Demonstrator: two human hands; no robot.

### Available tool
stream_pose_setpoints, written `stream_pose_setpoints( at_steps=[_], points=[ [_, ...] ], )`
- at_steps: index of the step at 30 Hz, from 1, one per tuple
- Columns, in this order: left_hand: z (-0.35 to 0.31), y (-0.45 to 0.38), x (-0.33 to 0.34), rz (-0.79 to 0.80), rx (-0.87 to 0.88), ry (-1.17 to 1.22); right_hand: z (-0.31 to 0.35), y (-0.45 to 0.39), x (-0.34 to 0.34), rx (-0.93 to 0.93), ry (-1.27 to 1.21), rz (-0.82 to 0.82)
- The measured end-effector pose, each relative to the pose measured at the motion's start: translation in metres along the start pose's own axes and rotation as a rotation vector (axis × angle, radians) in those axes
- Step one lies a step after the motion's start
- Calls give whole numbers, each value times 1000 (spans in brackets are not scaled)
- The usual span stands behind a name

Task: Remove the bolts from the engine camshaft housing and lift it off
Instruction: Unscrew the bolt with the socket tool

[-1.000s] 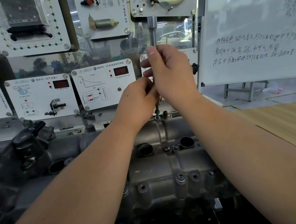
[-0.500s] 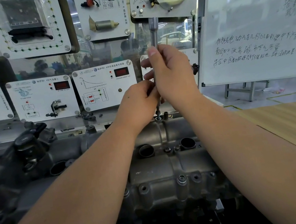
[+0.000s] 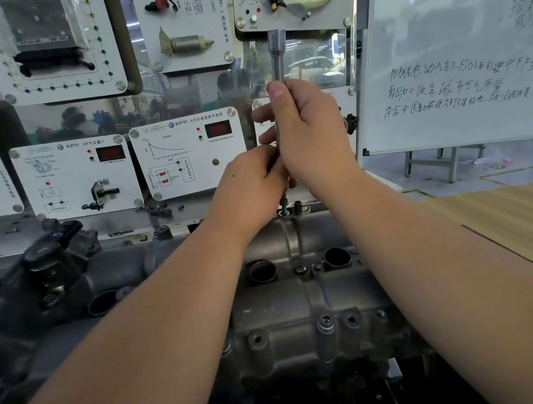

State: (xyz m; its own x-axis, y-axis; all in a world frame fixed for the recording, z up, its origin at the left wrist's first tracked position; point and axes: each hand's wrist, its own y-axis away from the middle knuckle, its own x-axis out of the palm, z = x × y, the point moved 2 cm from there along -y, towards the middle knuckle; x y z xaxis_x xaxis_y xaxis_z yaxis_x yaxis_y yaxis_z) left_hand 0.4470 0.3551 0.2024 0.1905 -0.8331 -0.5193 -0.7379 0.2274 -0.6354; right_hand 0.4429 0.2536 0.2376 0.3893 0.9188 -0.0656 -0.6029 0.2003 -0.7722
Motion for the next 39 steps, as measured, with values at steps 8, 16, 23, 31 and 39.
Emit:
stream_pose_setpoints(
  at_steps=[8,16,23,31,39],
  points=[
    [3,-3,0,-35,5,-15,1,1,0,-35,61,-24],
    [0,-1,0,-32,12,16,0,-1,0,16,5,7],
    [2,-3,0,-40,6,-39,-3,2,0,-41,17,-40],
    [-1,0,1,-14,32,2,0,1,0,-6,-30,-35],
    [2,-3,0,-38,21,-30,-1,1,0,-29,11,-48]
  ],
)
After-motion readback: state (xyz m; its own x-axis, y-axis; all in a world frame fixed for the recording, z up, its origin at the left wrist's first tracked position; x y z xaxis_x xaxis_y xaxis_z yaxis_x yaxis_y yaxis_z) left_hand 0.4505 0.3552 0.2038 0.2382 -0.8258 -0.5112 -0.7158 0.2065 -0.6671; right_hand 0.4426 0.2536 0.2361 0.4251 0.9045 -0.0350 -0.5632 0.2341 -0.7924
